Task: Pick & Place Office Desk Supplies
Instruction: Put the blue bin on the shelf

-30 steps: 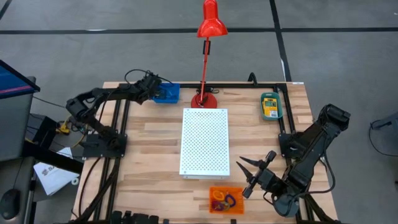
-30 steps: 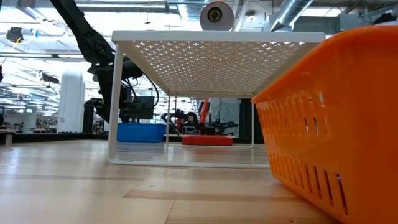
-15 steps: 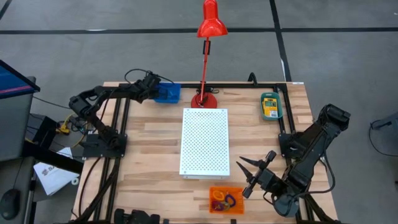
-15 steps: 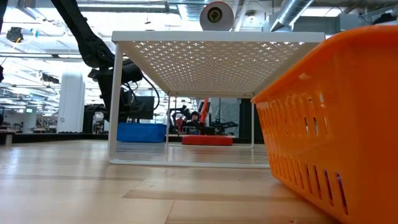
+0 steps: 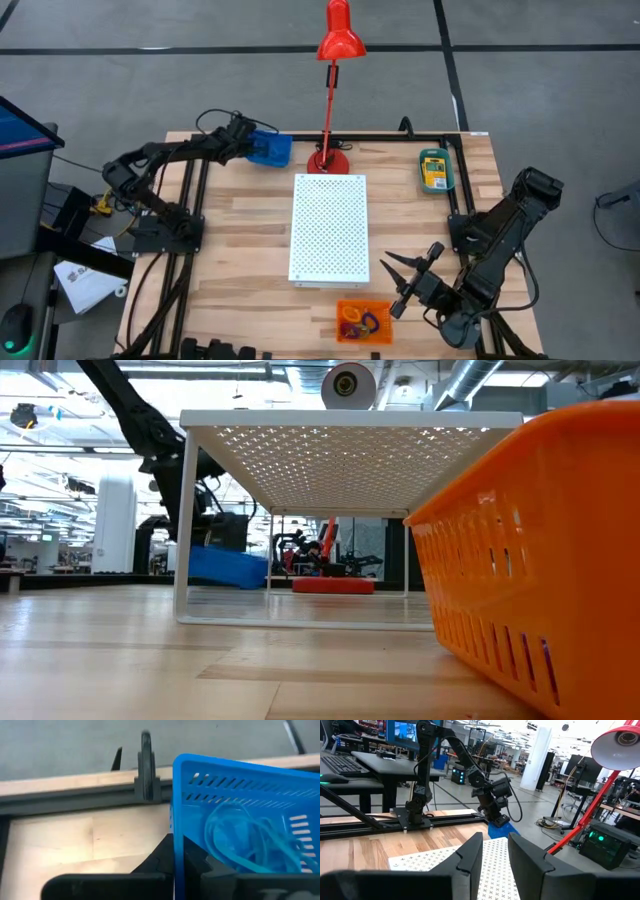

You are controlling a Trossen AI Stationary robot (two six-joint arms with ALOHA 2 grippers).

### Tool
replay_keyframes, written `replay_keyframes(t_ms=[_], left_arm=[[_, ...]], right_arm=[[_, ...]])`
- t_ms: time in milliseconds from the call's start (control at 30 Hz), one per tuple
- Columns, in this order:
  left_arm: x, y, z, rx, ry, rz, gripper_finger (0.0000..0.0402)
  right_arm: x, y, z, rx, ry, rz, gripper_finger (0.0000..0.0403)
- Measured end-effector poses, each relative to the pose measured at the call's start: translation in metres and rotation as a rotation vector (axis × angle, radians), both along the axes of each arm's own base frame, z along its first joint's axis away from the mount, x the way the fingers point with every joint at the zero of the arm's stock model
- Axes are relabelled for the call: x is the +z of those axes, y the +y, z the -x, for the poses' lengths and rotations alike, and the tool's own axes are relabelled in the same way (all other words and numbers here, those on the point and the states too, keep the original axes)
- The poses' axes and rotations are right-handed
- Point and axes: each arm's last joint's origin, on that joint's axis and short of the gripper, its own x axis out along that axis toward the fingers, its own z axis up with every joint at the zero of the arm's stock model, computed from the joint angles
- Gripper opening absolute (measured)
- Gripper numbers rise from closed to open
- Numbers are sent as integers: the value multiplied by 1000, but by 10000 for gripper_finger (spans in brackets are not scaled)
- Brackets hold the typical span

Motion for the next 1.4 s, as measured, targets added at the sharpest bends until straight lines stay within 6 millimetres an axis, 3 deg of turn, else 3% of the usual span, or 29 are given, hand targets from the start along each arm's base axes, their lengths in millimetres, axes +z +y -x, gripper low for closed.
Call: replay_keyframes(t_ms=[300, 667, 900, 1200, 1400], left_arm=[[50, -26, 7, -15, -118, -99, 0], [94, -71, 15, -96, -259, -153, 0], [104, -103, 6, -201, -331, -129, 0], [101, -128, -12, -295, -379, -67, 0], [124, -147, -22, -413, -392, -76, 0]], right_arm=[[-1, 0, 0, 0, 11, 15, 89], [-1, -1, 0, 0, 11, 15, 89], [-1, -1, 0, -1, 11, 15, 89], [-1, -1, 0, -3, 11, 16, 89], [-2, -1, 0, -3, 14, 21, 89]])
